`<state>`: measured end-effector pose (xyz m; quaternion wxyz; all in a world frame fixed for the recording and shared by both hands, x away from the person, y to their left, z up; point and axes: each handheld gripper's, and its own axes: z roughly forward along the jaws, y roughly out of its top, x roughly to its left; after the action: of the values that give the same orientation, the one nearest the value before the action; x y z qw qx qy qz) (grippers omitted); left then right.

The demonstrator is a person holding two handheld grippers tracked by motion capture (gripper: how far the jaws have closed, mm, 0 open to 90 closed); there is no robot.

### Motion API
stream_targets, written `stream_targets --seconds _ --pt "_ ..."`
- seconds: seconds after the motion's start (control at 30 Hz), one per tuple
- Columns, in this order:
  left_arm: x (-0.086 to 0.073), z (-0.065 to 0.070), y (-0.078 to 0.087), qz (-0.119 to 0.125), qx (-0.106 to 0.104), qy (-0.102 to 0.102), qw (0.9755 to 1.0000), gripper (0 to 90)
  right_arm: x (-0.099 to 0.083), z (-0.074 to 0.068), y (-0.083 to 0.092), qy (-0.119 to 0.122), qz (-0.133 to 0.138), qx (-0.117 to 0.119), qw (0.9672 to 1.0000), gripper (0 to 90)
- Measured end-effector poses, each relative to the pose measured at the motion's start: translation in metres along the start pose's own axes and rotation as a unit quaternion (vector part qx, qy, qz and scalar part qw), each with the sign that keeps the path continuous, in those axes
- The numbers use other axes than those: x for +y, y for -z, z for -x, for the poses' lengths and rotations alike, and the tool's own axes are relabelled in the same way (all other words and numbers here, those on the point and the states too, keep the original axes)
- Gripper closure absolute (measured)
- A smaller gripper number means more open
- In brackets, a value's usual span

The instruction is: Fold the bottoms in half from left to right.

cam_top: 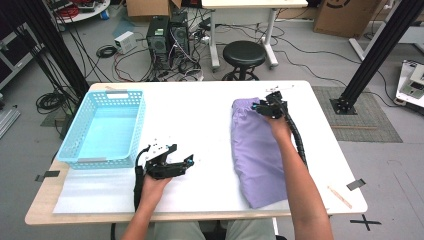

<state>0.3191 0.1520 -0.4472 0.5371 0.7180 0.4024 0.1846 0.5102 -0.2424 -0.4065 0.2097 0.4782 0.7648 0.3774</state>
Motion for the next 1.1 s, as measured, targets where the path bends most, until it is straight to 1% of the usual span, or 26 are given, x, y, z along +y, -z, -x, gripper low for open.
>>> stream_targets --seconds 0.03,0.07,0.13,0.2,0.23,0.3,0.33,0.4,0.43,0.47,0.53,0.57,0.6,0.67,0.7,0.73,0.77,0.83,0.87,0.9,0.97,1.07,1.1 --pt "0.000 0.000 0.000 0.000 0.000 0.000 1.0000 20.9 -0.003 0.005 0.002 0.006 -0.011 -0.014 0.9998 78.0" --pt "0.000 0.000 0.000 0.001 0.000 0.001 1.0000 20.9 -0.006 0.008 0.002 0.009 -0.026 -0.020 0.9994 82.0" --pt "0.000 0.001 -0.001 0.000 0.000 0.001 1.0000 20.9 -0.013 0.012 -0.001 0.018 -0.047 -0.023 0.9984 85.1" --pt "0.000 0.001 -0.001 -0.001 -0.001 -0.001 1.0000 20.9 -0.019 0.013 -0.006 0.022 -0.064 -0.034 0.9971 85.0" --pt "0.000 0.001 -0.001 -0.001 -0.002 0.000 1.0000 20.9 -0.022 0.014 -0.008 0.023 -0.070 -0.041 0.9964 85.0" --pt "0.000 0.001 0.000 -0.002 -0.003 -0.001 1.0000 20.9 -0.027 0.017 -0.012 0.023 -0.081 -0.054 0.9950 88.9" --pt "0.000 0.001 0.000 -0.001 -0.003 -0.001 1.0000 20.9 -0.030 0.018 -0.014 0.023 -0.088 -0.071 0.9933 90.0" --pt "0.000 0.001 0.000 -0.001 -0.001 -0.001 1.0000 20.9 -0.035 0.024 -0.013 0.004 -0.070 -0.064 0.9954 90.0" --pt "0.000 0.001 0.000 -0.002 -0.001 0.000 1.0000 20.9 -0.036 0.025 -0.013 -0.001 -0.069 -0.063 0.9956 90.0" --pt "0.000 0.000 0.000 -0.002 -0.002 0.000 1.0000 20.9 -0.036 0.025 -0.012 0.008 -0.069 -0.070 0.9951 90.0" --pt "0.000 0.000 0.001 -0.002 -0.001 0.000 1.0000 20.9 -0.035 0.026 -0.009 0.013 -0.079 -0.086 0.9931 84.7" --pt "0.000 0.000 0.001 -0.001 -0.001 0.000 1.0000 20.9 -0.036 0.028 -0.006 0.007 -0.077 -0.081 0.9937 83.1" --pt "0.000 0.000 0.001 0.000 0.000 0.000 1.0000 20.9 -0.036 0.030 -0.002 -0.004 -0.067 -0.075 0.9949 79.6" --pt "0.000 0.000 0.001 0.000 0.000 0.003 1.0000 20.9 -0.034 0.031 0.009 -0.016 -0.037 -0.054 0.9977 75.4" --pt "0.000 0.000 0.001 -0.001 -0.001 0.001 1.0000 20.9 -0.034 0.030 0.014 -0.019 -0.020 -0.033 0.9991 74.1" --pt "0.000 0.000 0.001 0.000 0.000 0.001 1.0000 20.9 -0.033 0.027 0.018 -0.017 -0.005 -0.011 0.9998 72.7" --pt "0.000 0.000 0.001 0.001 0.000 0.000 1.0000 20.9 -0.034 0.022 0.020 -0.008 0.001 0.010 0.9999 69.2" --pt "0.000 0.000 0.001 -0.001 0.000 -0.002 1.0000 20.9 -0.034 0.008 0.021 0.005 -0.001 0.046 0.9989 61.5" --pt "0.000 0.001 0.001 -0.001 0.000 -0.001 1.0000 20.9 -0.035 0.001 0.020 0.013 -0.002 0.064 0.9979 59.0" --pt "0.000 0.001 0.001 -0.001 0.001 -0.001 1.0000 20.9 -0.035 -0.008 0.018 0.022 -0.005 0.079 0.9966 58.5" --pt "0.000 0.002 0.001 -0.001 0.002 -0.002 1.0000 20.9 -0.036 -0.025 0.014 0.039 -0.009 0.102 0.9940 56.5" --pt "0.000 0.002 0.001 -0.002 0.001 -0.004 1.0000 20.9 -0.037 -0.050 0.004 0.065 -0.016 0.115 0.9911 57.8" --pt "0.001 0.002 0.001 -0.002 0.002 -0.003 1.0000 20.9 -0.039 -0.058 -0.001 0.073 -0.024 0.117 0.9901 59.1"
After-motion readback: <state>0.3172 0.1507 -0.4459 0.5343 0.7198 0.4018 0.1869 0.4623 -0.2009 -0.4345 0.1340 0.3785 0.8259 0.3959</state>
